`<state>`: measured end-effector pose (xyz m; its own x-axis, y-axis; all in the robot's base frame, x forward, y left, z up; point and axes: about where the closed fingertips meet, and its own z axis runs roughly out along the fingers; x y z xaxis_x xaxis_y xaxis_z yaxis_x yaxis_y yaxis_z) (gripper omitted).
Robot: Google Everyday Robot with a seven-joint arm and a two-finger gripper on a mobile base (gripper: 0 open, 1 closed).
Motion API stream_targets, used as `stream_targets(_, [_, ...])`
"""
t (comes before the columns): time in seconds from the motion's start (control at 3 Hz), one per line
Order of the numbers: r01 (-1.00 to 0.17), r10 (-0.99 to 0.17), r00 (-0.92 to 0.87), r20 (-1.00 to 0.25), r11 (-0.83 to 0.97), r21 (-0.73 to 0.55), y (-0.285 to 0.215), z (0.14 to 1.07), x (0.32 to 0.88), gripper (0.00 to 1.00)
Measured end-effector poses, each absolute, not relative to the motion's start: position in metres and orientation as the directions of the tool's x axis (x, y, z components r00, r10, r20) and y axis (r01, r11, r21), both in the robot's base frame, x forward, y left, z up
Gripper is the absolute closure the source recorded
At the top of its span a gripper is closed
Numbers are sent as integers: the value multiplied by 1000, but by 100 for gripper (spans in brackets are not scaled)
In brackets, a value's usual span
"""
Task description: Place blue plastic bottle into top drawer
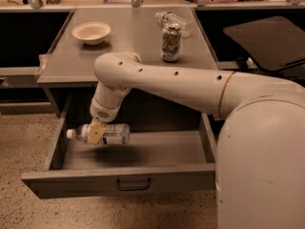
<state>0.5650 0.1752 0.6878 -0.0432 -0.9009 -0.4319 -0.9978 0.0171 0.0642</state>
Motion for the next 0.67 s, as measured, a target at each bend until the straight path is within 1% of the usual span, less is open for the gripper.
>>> stream_targets(0.33, [-998, -887, -31, -461, 7, 55, 157, 651, 558, 82])
stream_targets(0.67, [-999, -886, 4, -464, -18, 27, 141, 634, 559, 59])
